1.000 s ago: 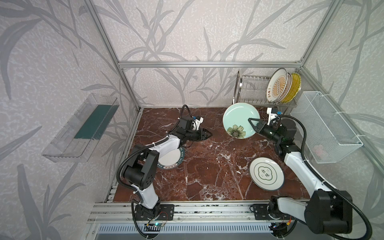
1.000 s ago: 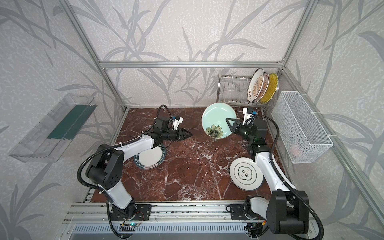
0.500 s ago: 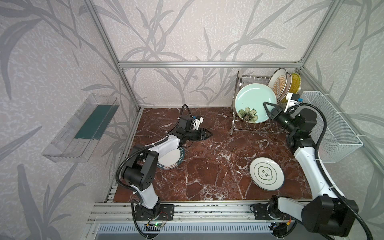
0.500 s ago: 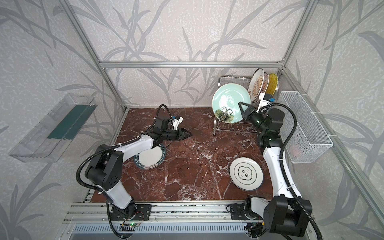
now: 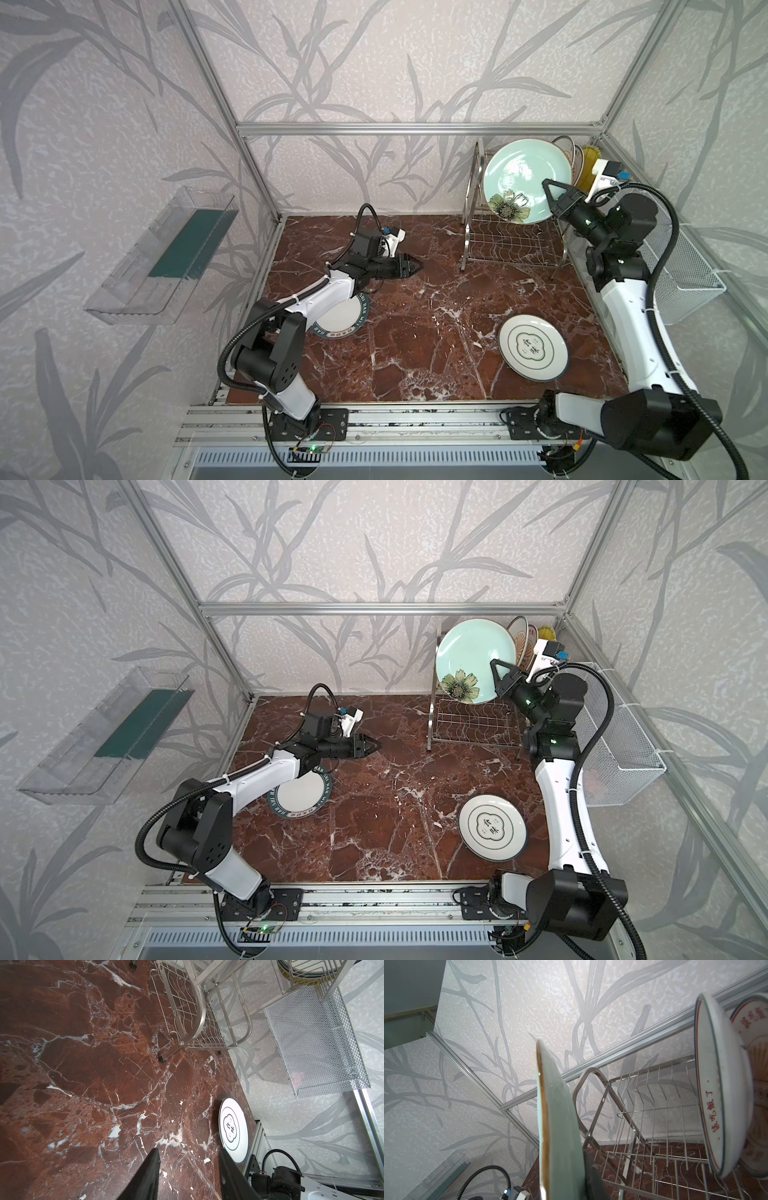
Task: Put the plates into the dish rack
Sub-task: 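Carry the upright green flower plate with the right gripper toward the dish rack, then lower the green flower plate into a rack slot beside the other plates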
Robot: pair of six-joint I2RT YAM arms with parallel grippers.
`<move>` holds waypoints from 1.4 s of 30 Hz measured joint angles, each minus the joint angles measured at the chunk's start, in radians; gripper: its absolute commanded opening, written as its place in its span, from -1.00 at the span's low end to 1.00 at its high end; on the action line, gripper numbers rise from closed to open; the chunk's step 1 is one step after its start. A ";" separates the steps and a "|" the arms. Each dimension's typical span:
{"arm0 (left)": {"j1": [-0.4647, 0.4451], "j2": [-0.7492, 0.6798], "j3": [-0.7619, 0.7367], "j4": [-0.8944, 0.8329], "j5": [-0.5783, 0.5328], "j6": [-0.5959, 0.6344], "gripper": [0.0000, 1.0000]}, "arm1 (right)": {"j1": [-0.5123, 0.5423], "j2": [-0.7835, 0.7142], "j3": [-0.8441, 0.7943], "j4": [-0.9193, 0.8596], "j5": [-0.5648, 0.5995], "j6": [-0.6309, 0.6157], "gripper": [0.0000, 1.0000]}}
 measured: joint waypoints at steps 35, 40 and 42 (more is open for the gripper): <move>0.000 0.000 -0.003 -0.019 -0.003 0.006 -0.11 | 0.132 0.211 0.377 -0.293 0.545 -0.350 -1.00; 0.000 0.000 -0.017 -0.018 -0.002 0.006 -0.11 | 0.166 0.271 0.456 -0.305 0.610 -0.410 -1.00; 0.000 0.000 -0.023 -0.018 -0.002 0.006 -0.11 | 0.175 0.296 0.488 -0.320 0.636 -0.433 -1.00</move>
